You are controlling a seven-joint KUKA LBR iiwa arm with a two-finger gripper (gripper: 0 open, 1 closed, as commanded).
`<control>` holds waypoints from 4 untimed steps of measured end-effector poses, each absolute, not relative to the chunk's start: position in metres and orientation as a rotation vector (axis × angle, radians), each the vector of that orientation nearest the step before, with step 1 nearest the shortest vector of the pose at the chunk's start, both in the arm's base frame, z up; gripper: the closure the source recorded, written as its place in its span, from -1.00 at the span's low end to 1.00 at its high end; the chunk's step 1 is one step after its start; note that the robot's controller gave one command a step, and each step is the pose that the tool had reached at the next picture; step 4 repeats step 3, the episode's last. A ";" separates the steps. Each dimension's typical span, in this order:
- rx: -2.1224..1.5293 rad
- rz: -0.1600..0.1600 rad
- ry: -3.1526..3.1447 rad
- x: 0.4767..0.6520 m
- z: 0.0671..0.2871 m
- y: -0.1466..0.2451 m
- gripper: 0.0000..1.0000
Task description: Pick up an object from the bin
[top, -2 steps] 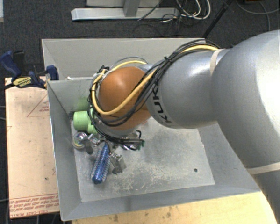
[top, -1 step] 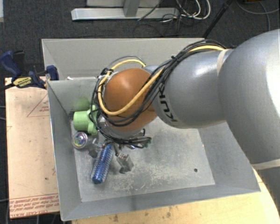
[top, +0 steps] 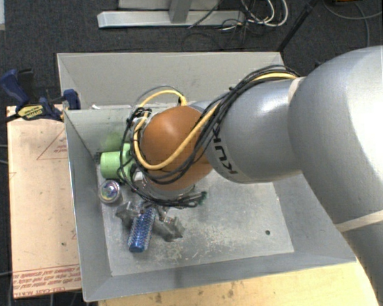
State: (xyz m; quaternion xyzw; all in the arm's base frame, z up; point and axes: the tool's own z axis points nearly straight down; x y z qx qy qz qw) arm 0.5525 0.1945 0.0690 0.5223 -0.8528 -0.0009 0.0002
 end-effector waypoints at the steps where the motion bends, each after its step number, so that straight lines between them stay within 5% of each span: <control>1: 1.635 -0.007 -2.684 0.553 0.069 0.195 -1.00; 2: 1.635 -0.007 -2.682 0.552 0.068 0.195 1.00; 4: 1.632 -0.004 -2.687 0.552 0.085 0.195 1.00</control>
Offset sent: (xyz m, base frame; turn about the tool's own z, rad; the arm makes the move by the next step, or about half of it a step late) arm 0.0000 0.0000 0.0000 0.0000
